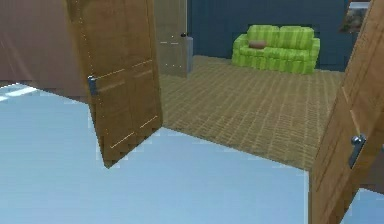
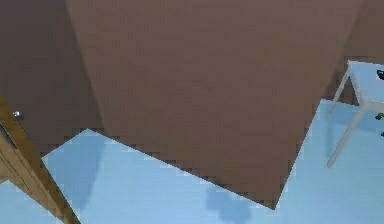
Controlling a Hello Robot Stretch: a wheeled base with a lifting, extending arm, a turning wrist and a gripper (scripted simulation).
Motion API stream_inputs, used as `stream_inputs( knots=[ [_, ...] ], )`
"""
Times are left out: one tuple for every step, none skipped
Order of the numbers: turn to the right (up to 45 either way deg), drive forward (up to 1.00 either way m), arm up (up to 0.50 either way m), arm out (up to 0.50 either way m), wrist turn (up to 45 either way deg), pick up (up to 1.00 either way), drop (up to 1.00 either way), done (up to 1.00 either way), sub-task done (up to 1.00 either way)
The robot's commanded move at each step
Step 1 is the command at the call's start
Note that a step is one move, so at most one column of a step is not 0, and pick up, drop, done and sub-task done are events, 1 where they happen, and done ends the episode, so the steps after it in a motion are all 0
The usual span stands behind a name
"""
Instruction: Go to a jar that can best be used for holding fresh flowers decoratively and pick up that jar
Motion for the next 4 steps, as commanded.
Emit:
stream_inputs(
  knots=[
    [0.0, 0.8, 0.0, 0.0, 0.0, 0.0, 0.0, 0.0, 0.0],
    [9.0, 0.0, 0.0, 0.0, 0.0, 0.0, 0.0, 0.0, 0.0],
    [0.0, 1.0, 0.0, 0.0, 0.0, 0.0, 0.0, 0.0, 0.0],
    [3.0, 0.0, 0.0, 0.0, 0.0, 0.0, 0.0, 0.0, 0.0]
  ],
)
